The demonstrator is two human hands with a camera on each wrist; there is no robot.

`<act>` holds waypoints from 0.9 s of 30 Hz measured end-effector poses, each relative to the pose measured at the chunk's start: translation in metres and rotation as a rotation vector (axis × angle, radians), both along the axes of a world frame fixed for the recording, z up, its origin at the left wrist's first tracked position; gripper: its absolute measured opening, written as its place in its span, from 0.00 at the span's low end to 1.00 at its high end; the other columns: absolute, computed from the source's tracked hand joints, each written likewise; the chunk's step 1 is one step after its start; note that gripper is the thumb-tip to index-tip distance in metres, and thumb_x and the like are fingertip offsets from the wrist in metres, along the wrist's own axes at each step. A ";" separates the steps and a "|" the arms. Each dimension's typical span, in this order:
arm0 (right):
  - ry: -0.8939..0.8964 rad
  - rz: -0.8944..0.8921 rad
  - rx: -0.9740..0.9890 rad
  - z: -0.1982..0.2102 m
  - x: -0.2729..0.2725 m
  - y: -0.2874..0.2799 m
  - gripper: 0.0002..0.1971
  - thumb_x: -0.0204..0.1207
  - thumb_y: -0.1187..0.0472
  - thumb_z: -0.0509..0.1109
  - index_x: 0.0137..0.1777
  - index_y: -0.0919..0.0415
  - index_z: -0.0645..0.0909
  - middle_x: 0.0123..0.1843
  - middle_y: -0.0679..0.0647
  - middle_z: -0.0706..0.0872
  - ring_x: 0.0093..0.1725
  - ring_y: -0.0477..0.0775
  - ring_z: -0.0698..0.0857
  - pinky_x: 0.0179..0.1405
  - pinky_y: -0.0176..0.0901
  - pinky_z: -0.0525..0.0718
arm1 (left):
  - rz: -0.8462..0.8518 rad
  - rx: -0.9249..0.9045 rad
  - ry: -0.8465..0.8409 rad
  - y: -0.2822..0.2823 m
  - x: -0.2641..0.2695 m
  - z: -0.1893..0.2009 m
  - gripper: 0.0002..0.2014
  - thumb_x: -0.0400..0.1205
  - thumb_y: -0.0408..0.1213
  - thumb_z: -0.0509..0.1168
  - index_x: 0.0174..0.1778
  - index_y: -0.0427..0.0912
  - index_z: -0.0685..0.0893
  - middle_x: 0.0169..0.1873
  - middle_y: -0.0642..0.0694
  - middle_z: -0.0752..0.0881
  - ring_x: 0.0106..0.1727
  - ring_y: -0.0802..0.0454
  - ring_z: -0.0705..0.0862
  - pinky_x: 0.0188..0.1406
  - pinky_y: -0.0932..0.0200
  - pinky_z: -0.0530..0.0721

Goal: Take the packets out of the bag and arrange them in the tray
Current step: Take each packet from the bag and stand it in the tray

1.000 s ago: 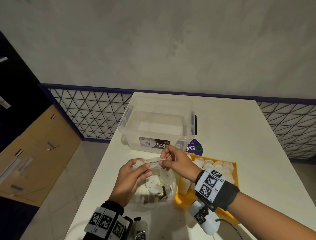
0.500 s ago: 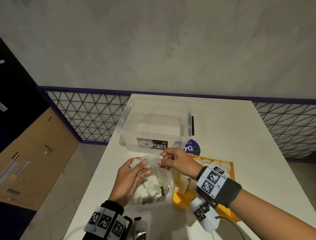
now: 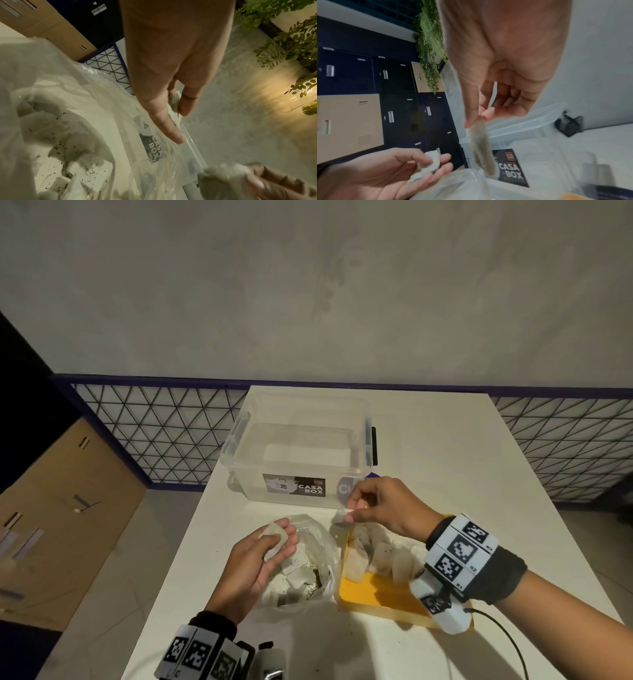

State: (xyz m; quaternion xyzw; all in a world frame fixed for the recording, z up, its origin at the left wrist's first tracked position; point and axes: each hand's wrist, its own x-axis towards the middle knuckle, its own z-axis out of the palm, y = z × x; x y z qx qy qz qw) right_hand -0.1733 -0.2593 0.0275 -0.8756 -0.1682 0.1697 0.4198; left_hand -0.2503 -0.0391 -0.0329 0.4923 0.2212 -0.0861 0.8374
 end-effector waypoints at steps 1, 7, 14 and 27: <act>-0.021 0.016 -0.081 -0.002 0.000 -0.007 0.08 0.66 0.59 0.79 0.37 0.53 0.81 0.31 0.43 0.79 0.30 0.39 0.74 0.29 0.24 0.70 | -0.012 0.010 -0.005 0.000 0.000 0.000 0.12 0.85 0.24 0.56 0.58 0.33 0.83 0.52 0.37 0.90 0.53 0.46 0.90 0.46 0.61 0.89; -0.026 0.111 -0.489 -0.033 -0.005 -0.034 0.07 0.71 0.62 0.74 0.42 0.51 0.79 0.41 0.48 0.80 0.41 0.49 0.77 0.38 0.35 0.72 | -0.062 0.101 -0.033 -0.005 0.000 -0.001 0.11 0.84 0.31 0.61 0.59 0.42 0.85 0.52 0.53 0.91 0.58 0.55 0.87 0.48 0.65 0.87; 0.076 0.176 -0.636 -0.078 -0.008 -0.027 0.06 0.72 0.64 0.71 0.44 0.52 0.81 0.45 0.53 0.84 0.51 0.56 0.82 0.48 0.44 0.77 | -0.049 0.121 -0.018 -0.007 0.002 -0.003 0.11 0.81 0.31 0.65 0.59 0.43 0.85 0.49 0.48 0.91 0.50 0.53 0.89 0.46 0.58 0.89; -0.262 0.117 -0.725 -0.085 -0.006 -0.025 0.17 0.77 0.57 0.64 0.66 0.57 0.73 0.65 0.54 0.77 0.65 0.56 0.71 0.61 0.42 0.68 | -0.062 0.036 -0.035 -0.006 0.002 -0.006 0.11 0.80 0.26 0.64 0.58 0.29 0.83 0.53 0.33 0.89 0.53 0.42 0.90 0.45 0.57 0.90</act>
